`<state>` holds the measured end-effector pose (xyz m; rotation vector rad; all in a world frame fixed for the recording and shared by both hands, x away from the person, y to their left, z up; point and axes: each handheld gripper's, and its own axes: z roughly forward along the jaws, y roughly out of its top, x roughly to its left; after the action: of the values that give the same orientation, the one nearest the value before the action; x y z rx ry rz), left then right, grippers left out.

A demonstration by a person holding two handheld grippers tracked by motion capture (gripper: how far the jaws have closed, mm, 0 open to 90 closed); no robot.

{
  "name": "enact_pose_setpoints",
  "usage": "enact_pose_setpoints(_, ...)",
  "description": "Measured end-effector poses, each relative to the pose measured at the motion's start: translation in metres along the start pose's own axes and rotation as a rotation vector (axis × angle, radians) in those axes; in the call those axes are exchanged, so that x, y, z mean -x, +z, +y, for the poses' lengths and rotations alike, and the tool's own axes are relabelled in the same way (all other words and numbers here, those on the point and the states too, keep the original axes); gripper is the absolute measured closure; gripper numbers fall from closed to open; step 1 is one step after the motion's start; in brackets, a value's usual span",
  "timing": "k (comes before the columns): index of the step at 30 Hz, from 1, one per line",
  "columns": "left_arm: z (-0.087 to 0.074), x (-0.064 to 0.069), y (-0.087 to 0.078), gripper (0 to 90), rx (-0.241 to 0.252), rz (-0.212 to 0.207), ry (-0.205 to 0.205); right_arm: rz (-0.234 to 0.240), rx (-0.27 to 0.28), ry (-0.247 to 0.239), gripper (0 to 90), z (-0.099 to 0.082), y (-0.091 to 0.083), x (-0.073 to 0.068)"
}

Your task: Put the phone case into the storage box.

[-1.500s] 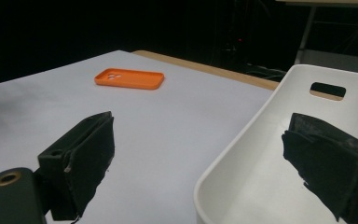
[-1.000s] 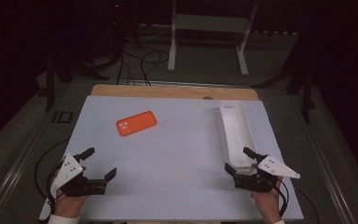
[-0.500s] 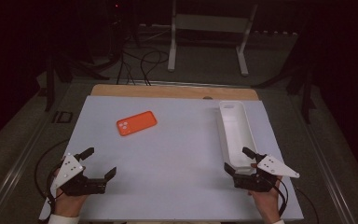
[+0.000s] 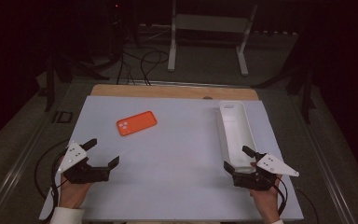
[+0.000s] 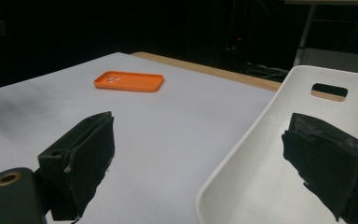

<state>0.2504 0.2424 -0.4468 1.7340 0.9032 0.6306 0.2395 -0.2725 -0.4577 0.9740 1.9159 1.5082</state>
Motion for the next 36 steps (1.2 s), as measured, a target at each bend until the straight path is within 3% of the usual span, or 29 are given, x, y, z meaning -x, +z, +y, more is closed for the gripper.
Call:
enact_pose_setpoints(3, 0.005, -0.004, 0.005, 0.1, 0.013, -0.001, -0.012, -0.004, 0.003, 0.002, 8.6, 0.0, 0.0, 0.001)
enact_pose_setpoints(16, 0.022, -0.017, 0.027, 0.1, -0.005, 0.027, 0.02, -0.011, 0.0, 0.0, 8.6, 0.001, 0.001, 0.002)
enact_pose_setpoints(27, 0.031, -0.029, 0.047, 3.0, -0.01, 0.059, 0.012, -0.012, 0.005, 0.0, 8.6, 0.003, 0.001, 0.003)
enact_pose_setpoints(36, 0.032, -0.041, 0.066, 6.3, -0.049, 0.082, -0.009, -0.01, 0.007, -0.001, 8.6, 0.003, 0.001, 0.003)
